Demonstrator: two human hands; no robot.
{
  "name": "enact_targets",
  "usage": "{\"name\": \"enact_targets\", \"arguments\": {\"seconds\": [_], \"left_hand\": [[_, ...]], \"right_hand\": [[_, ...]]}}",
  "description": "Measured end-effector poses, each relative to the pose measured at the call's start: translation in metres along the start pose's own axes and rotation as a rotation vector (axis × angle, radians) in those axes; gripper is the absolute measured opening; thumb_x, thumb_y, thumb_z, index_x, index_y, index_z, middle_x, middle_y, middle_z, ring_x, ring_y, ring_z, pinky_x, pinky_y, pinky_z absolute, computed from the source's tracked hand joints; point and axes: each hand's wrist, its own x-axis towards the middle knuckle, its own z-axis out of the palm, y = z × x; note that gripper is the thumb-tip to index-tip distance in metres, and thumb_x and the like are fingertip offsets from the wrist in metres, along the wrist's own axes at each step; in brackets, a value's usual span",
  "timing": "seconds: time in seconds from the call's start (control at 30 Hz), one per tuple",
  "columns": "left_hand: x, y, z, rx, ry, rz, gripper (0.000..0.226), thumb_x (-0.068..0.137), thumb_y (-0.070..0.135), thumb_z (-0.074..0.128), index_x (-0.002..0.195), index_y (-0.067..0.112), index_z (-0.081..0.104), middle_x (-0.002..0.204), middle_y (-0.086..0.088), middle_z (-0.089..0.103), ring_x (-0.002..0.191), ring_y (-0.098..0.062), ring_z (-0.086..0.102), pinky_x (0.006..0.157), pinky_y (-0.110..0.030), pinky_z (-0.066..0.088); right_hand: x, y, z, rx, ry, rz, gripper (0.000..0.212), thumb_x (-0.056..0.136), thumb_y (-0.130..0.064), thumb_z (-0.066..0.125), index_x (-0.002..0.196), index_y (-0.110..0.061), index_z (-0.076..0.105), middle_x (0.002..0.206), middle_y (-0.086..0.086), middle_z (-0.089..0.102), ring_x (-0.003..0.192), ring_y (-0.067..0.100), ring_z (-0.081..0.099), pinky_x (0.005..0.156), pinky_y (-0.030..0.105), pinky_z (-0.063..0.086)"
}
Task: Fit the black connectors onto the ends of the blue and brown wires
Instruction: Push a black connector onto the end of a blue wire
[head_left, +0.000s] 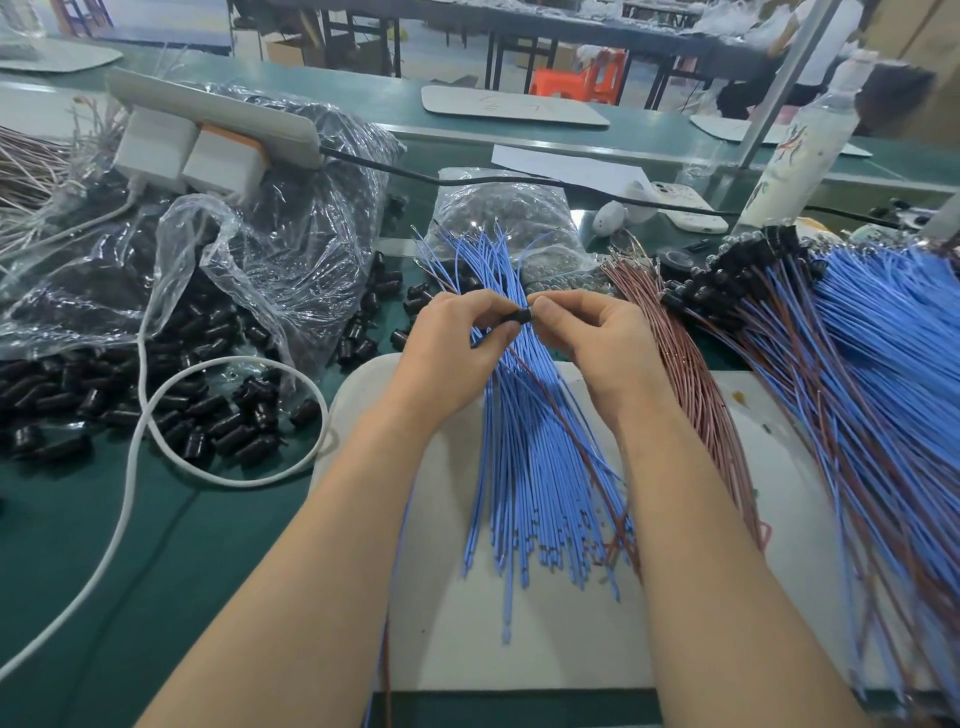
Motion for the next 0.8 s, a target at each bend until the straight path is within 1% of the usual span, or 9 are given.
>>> {"name": "enact_targets", "arguments": {"seconds": [0.1,0.13,0.27,0.37,0.47,0.57,0.67,0.73,0.8], "left_hand": [[-0.0015,0.0003,-0.0006,-0.020,0.000,0.005,0.014,0.088,0.017,0.066,0.101,0.016,0.071,0.075,0.020,0.059,0.076,0.011,0.052,0.072,0.001,0.031],[-0.0012,0.0006,-0.0006,-0.024,-0.002,0.005,0.014,0.087,0.016,0.066,0.100,0.016,0.072,0.075,0.018,0.061,0.073,0.011,0.052,0.071,0.002,0.031],[0.0005,0.0020,0.0000,-0.019,-0.004,0.009,0.014,0.087,0.014,0.066,0.099,0.014,0.073,0.076,0.013,0.062,0.073,0.006,0.053,0.071,0.002,0.032],[0.0000,0.0020,-0.0003,-0.006,-0.004,0.005,0.014,0.087,0.015,0.065,0.099,0.016,0.073,0.079,0.012,0.064,0.081,-0.004,0.055,0.076,-0.005,0.035],[0.0001,0.0019,-0.0014,-0.010,-0.007,0.004,0.014,0.088,0.016,0.065,0.100,0.017,0.072,0.080,0.011,0.065,0.080,-0.002,0.054,0.072,-0.002,0.033],[0.0014,0.0019,-0.0009,-0.023,-0.017,-0.023,0.015,0.088,0.015,0.064,0.101,0.016,0.071,0.082,0.010,0.066,0.079,-0.001,0.056,0.072,-0.002,0.035],[0.0012,0.0023,-0.0005,-0.028,-0.025,-0.027,0.016,0.088,0.014,0.065,0.103,0.013,0.071,0.083,0.009,0.066,0.078,0.000,0.056,0.072,0.002,0.035],[0.0011,0.0030,-0.0002,-0.029,-0.025,-0.028,0.016,0.088,0.014,0.065,0.103,0.014,0.072,0.083,0.009,0.067,0.080,-0.001,0.057,0.072,0.000,0.036],[0.0012,0.0035,0.0002,-0.027,-0.017,-0.033,0.016,0.088,0.014,0.065,0.102,0.015,0.072,0.086,0.007,0.070,0.082,-0.003,0.059,0.074,-0.006,0.038]], "right_hand": [[-0.0009,0.0017,0.0010,0.090,0.000,0.057,0.010,0.089,-0.008,0.063,0.083,-0.014,0.069,0.069,-0.002,0.068,0.065,0.006,0.064,0.068,0.018,0.052],[-0.0008,0.0023,0.0011,0.093,0.002,0.062,0.011,0.089,-0.008,0.063,0.081,-0.014,0.069,0.067,-0.003,0.069,0.064,0.006,0.064,0.068,0.018,0.052],[0.0000,0.0032,0.0023,0.118,0.004,0.080,0.013,0.089,-0.007,0.063,0.078,-0.012,0.066,0.065,0.000,0.066,0.059,0.006,0.062,0.064,0.018,0.051],[0.0003,0.0043,0.0045,0.137,-0.009,0.114,0.012,0.090,-0.007,0.062,0.079,-0.011,0.065,0.071,0.004,0.065,0.063,0.009,0.061,0.066,0.020,0.051],[0.0008,0.0033,0.0055,0.187,-0.008,0.138,0.013,0.091,-0.007,0.060,0.080,-0.010,0.065,0.075,0.007,0.065,0.065,0.011,0.061,0.067,0.020,0.051],[0.0009,0.0019,0.0073,0.218,0.001,0.152,0.016,0.093,-0.008,0.058,0.080,-0.010,0.067,0.075,0.005,0.068,0.066,0.010,0.064,0.065,0.018,0.052],[0.0003,0.0028,0.0085,0.201,0.006,0.133,0.012,0.092,-0.008,0.059,0.082,-0.011,0.065,0.074,0.005,0.068,0.065,0.010,0.065,0.065,0.019,0.053],[0.0000,0.0034,0.0092,0.177,0.007,0.123,0.011,0.092,-0.008,0.059,0.082,-0.010,0.063,0.073,0.005,0.067,0.064,0.010,0.065,0.066,0.019,0.053],[0.0003,0.0043,0.0096,0.191,0.006,0.134,0.012,0.092,-0.008,0.059,0.081,-0.010,0.062,0.074,0.006,0.067,0.066,0.012,0.064,0.068,0.021,0.054]]}}
